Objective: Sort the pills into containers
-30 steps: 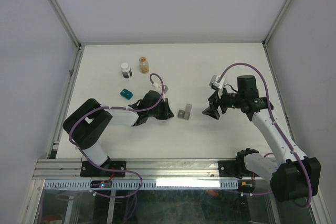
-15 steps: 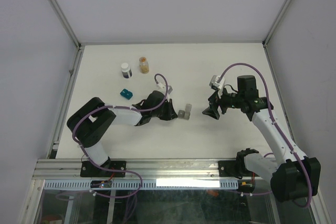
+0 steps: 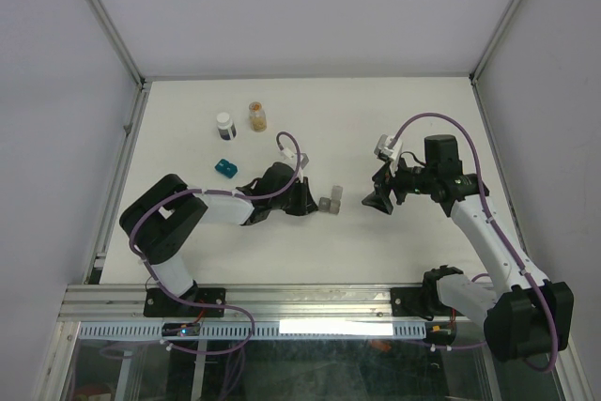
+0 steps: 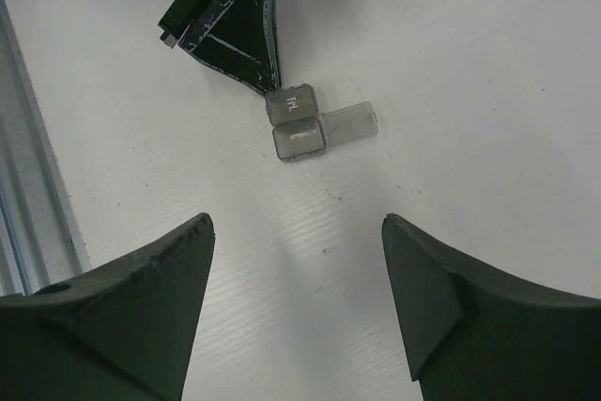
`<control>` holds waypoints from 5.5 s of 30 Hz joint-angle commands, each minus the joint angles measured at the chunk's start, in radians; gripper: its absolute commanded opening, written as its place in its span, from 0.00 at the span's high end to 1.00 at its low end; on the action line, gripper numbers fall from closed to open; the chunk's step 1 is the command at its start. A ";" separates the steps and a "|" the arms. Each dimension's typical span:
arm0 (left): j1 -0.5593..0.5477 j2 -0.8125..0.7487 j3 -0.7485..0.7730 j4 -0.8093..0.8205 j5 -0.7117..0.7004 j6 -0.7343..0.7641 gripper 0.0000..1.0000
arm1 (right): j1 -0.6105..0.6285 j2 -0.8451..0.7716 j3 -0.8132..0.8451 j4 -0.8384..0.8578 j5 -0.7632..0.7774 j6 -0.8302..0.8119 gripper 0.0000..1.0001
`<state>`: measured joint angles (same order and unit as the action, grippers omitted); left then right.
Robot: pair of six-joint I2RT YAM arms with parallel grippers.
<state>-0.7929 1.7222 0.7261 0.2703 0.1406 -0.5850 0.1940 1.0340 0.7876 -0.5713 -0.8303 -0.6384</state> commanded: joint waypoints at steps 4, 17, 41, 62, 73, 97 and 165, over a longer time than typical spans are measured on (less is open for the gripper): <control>-0.012 -0.032 0.006 0.028 0.024 0.003 0.91 | -0.007 -0.018 0.019 0.014 -0.027 -0.015 0.25; 0.001 -0.326 -0.033 -0.122 -0.235 0.123 0.72 | -0.019 -0.022 0.018 0.011 -0.057 -0.018 0.25; 0.388 -0.089 0.534 -0.453 -0.434 0.375 0.01 | -0.217 -0.055 0.010 0.044 -0.187 0.022 0.02; 0.617 0.257 0.844 -0.694 -0.381 0.484 0.08 | -0.223 0.015 0.013 0.031 -0.164 0.006 0.02; 0.621 0.295 0.873 -0.710 -0.390 0.481 0.13 | -0.223 0.014 0.010 0.028 -0.162 0.001 0.02; 0.570 0.316 1.042 -0.728 -0.081 0.380 0.22 | -0.223 0.021 0.009 0.024 -0.171 -0.007 0.02; -0.063 -0.561 -0.141 0.432 -0.013 -0.257 1.00 | -0.054 -0.053 0.098 0.273 -0.536 0.126 0.08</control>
<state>-0.7593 1.2022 0.6102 0.4355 0.3103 -0.7914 0.1314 1.0409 0.9638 -0.4496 -1.4021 -0.5690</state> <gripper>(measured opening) 0.500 0.933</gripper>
